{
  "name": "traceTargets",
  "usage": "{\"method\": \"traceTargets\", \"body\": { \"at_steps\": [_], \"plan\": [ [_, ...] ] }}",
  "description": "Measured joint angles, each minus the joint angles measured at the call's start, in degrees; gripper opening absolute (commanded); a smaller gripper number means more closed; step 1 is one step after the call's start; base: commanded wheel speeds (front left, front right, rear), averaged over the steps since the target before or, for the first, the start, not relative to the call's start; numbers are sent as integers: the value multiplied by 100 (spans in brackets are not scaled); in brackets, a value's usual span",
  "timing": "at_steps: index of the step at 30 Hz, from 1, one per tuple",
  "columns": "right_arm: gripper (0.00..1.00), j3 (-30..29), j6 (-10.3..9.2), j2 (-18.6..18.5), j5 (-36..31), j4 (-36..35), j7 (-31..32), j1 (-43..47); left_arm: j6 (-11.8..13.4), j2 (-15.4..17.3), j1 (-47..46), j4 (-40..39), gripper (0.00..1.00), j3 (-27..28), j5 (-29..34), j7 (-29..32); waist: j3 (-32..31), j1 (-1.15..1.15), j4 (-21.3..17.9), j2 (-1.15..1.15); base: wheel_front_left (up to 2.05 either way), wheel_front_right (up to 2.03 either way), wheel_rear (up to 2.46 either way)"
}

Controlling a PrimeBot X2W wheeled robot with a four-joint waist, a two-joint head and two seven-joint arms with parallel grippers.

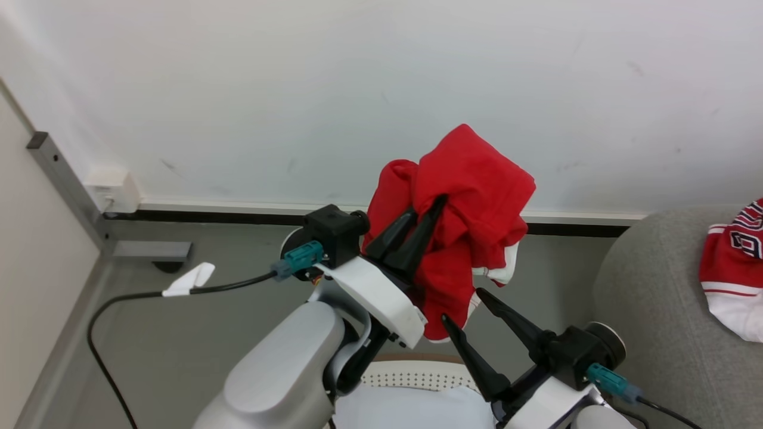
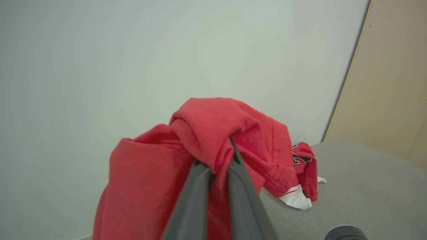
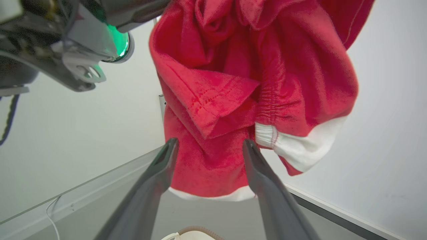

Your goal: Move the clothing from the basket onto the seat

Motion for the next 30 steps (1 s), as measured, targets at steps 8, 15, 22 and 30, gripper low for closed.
{"method": "traceTargets", "body": {
  "at_steps": [8,15,22,30],
  "plan": [
    [100,125,0,158,-146,519,1,-495,-88,-152,38,32,0,-279,-55,7,-27,0,363,0,0,0,0],
    [100,305,0,320,-198,1060,1,-762,-143,-229,63,67,0,-522,-135,37,-65,0,684,0,0,0,0],
    [100,328,0,488,-248,1417,1,-993,-146,-269,63,79,0,-667,-197,57,-76,0,838,0,0,0,0],
    [0,381,0,501,-185,1328,1,-1037,-127,-274,77,204,0,-656,-249,43,-36,0,804,0,0,0,0]
  ]
}}
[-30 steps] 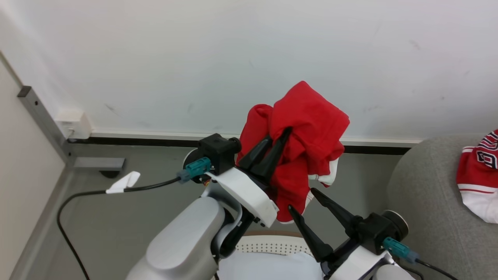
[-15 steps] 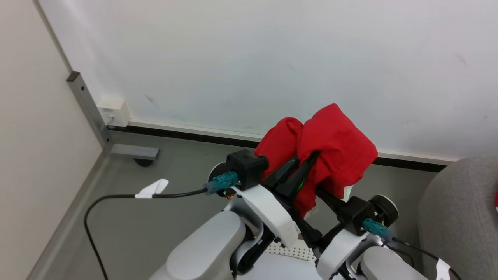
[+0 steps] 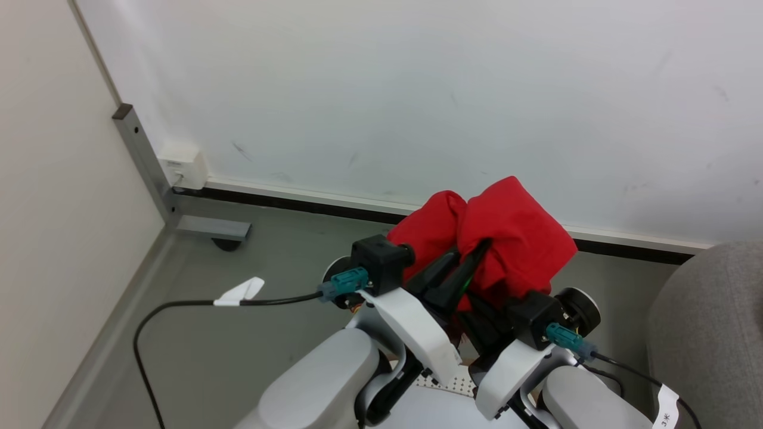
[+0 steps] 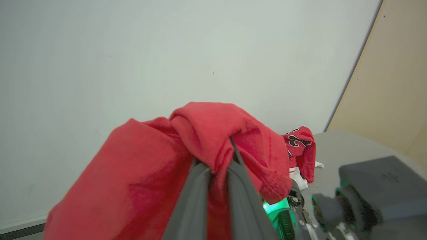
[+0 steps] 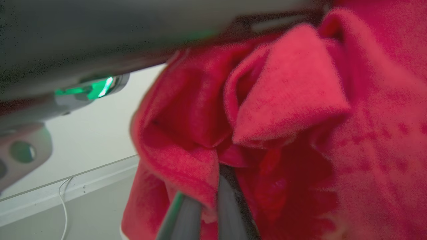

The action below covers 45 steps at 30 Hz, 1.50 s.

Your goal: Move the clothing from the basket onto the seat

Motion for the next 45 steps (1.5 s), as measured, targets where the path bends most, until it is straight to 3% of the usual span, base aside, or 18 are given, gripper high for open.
{"method": "traceTargets", "body": {
  "at_steps": [11,13,14,15,23,30,45],
  "plan": [
    [0,-343,0,-266,205,-454,0,386,67,81,83,202,1,76,-34,-99,60,0,-300,0,0,0,0],
    [0,-459,0,-338,189,-571,0,481,51,90,126,213,42,73,-74,-112,73,0,-369,0,0,0,0],
    [0,-528,0,-365,180,-621,0,528,35,90,152,203,91,70,-133,-126,79,0,-407,0,0,0,0],
    [0,-594,0,-386,166,-677,0,582,26,89,162,194,100,63,-146,-136,85,0,-446,0,0,0,0],
    [0,-1563,0,-567,11,-1087,1,939,-88,131,194,-151,100,63,-132,-236,140,0,-861,0,0,0,0],
    [0,-2193,0,-740,-124,-1515,1,1032,-110,281,287,-254,100,38,75,-249,246,0,-1459,0,0,0,0],
    [0,-2973,0,-1060,-29,-2265,0,1403,-181,338,426,-343,100,-38,606,-282,438,0,-2929,0,0,0,0]
  ]
}}
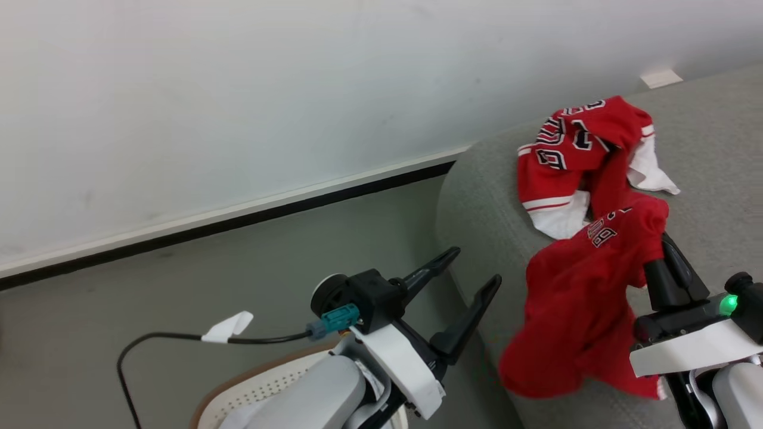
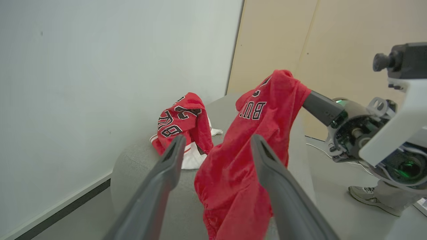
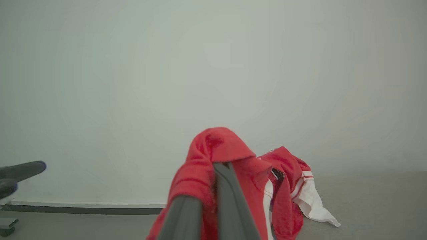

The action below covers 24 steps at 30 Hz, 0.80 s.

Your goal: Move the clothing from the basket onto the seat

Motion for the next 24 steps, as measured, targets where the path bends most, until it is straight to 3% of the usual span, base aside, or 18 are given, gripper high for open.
{"method": "traceTargets", "body": {
  "at_steps": [8,14,20,24],
  "plan": [
    [0,-148,0,41,236,-212,1,113,-42,-43,13,91,100,-2,133,0,197,0,-618,0,0,0,0],
    [0,-112,0,-44,287,-233,1,53,-84,-83,13,163,100,-21,168,0,327,0,-678,0,0,0,0],
    [0,-110,0,-504,381,-233,0,-575,-90,-101,-29,232,100,-3,192,-1,455,0,-499,0,0,0,0],
    [0,-227,0,-1089,660,-98,54,-1162,-94,-99,-77,274,100,-13,207,0,614,0,-336,0,0,0,0]
  ]
}}
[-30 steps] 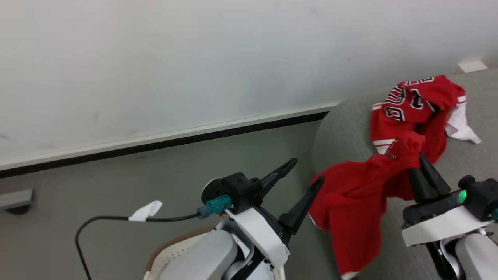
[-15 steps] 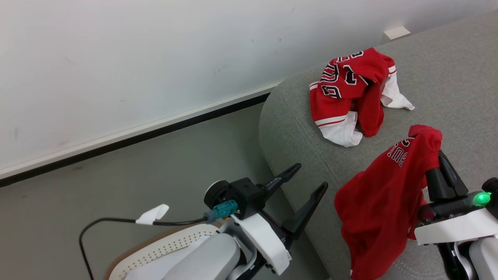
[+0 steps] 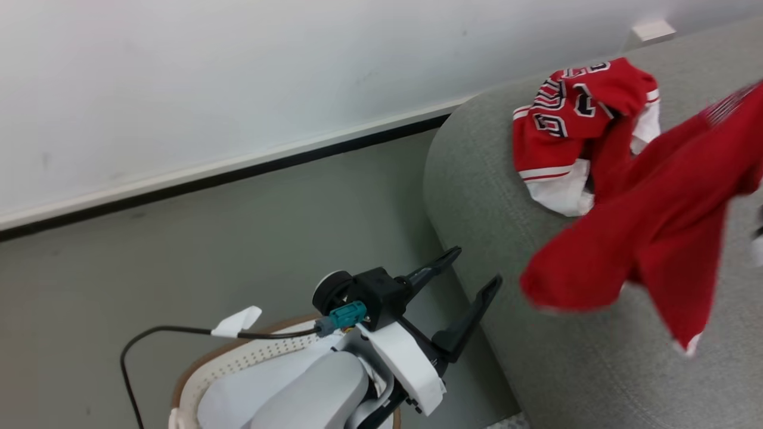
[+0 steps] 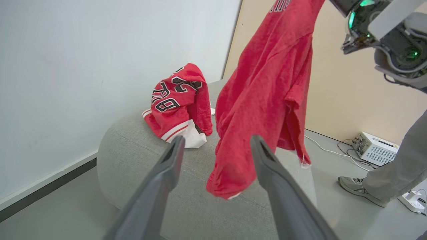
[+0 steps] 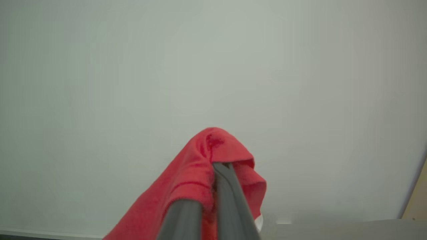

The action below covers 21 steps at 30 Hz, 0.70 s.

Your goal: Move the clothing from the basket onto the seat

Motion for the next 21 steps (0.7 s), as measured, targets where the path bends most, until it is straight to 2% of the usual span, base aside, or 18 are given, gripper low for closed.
{"method": "traceTargets", "body": {
  "at_steps": [4,11,15,21],
  "plan": [
    [0,-204,0,-715,170,101,190,-602,-7,33,-99,24,100,-31,16,0,226,0,169,0,0,0,0],
    [0,-646,0,-1483,538,975,288,-1374,-12,154,-362,-30,100,-85,68,34,778,0,382,0,0,0,0],
    [0,-532,0,-1618,508,1661,272,-1524,-12,207,-539,-109,100,-81,118,90,1169,1,480,0,0,0,0],
    [0,-219,0,-1481,617,2789,456,-1652,-4,205,-829,-220,100,-110,203,111,1751,1,619,0,0,0,0]
  ]
}}
